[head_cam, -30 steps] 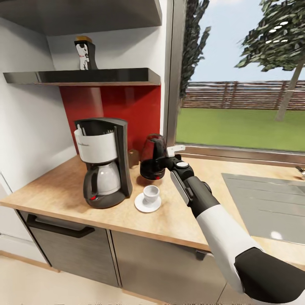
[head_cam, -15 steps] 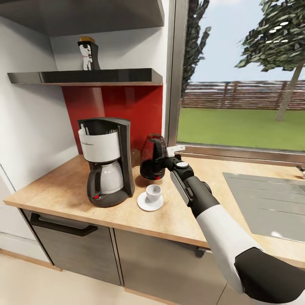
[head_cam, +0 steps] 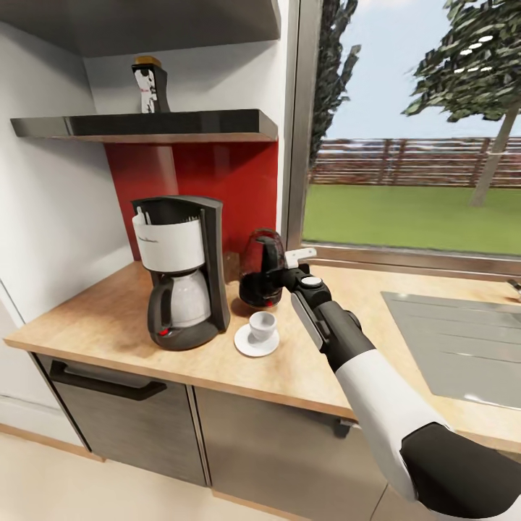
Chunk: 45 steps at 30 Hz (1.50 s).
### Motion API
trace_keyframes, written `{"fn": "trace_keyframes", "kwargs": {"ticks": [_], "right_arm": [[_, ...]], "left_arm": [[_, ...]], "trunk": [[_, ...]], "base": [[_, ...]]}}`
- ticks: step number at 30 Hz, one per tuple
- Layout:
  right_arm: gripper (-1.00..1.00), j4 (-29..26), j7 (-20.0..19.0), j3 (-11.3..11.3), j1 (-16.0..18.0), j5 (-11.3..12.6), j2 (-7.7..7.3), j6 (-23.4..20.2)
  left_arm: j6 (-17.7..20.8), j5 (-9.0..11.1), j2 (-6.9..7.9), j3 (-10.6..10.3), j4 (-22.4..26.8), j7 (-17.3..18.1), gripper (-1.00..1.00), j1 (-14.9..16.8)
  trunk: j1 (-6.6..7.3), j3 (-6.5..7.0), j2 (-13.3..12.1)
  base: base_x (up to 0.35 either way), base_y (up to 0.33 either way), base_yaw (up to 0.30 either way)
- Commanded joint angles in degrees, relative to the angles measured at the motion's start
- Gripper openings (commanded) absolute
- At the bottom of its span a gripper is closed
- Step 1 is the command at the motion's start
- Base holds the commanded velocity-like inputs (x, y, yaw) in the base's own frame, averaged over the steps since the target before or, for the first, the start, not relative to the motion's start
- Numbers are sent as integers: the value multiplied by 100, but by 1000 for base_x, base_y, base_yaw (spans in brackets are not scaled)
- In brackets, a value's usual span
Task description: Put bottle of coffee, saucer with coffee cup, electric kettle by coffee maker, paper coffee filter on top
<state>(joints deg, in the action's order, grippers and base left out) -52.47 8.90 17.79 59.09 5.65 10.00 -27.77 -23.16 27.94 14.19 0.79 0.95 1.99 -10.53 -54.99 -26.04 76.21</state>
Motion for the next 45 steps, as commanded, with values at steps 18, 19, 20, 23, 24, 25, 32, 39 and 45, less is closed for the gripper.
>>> {"fn": "trace_keyframes", "kwargs": {"ticks": [18,19,20,23,24,25,32,39,45], "right_arm": [[-100,-9,51,14,6,42,0,-18],[-100,-9,51,14,6,42,0,-18],[-100,-9,51,14,6,42,0,-18],[-100,-9,51,14,6,42,0,-18],[-100,-9,51,14,6,42,0,-18],[-100,-9,51,14,6,42,0,-18],[-100,-9,51,14,6,45,0,-19],[-100,-9,51,14,6,50,0,-21],[-100,-9,51,15,6,50,0,-21]], "left_arm": [[-4,27,3,7,11,21,100,-4],[2,27,4,4,11,21,100,-3],[4,27,4,3,11,21,100,-3],[-4,27,1,6,11,21,100,-3],[-7,27,-1,7,11,21,100,-2],[-9,27,-2,8,11,21,100,-5],[-21,27,-4,9,11,21,100,-5],[-14,27,-4,9,10,21,100,-6],[-14,27,-4,9,10,21,100,-4]], "trunk": [[-220,-185,406],[-220,-185,406],[-220,-185,406],[-220,-185,406],[-220,-185,406],[-220,-185,406],[-220,-185,406],[-352,-292,647],[-484,-400,887]], "base": [[7,0,0],[189,0,0],[243,0,0],[146,0,0],[56,0,0],[36,0,0],[10,0,0],[0,0,0],[0,0,0]]}}
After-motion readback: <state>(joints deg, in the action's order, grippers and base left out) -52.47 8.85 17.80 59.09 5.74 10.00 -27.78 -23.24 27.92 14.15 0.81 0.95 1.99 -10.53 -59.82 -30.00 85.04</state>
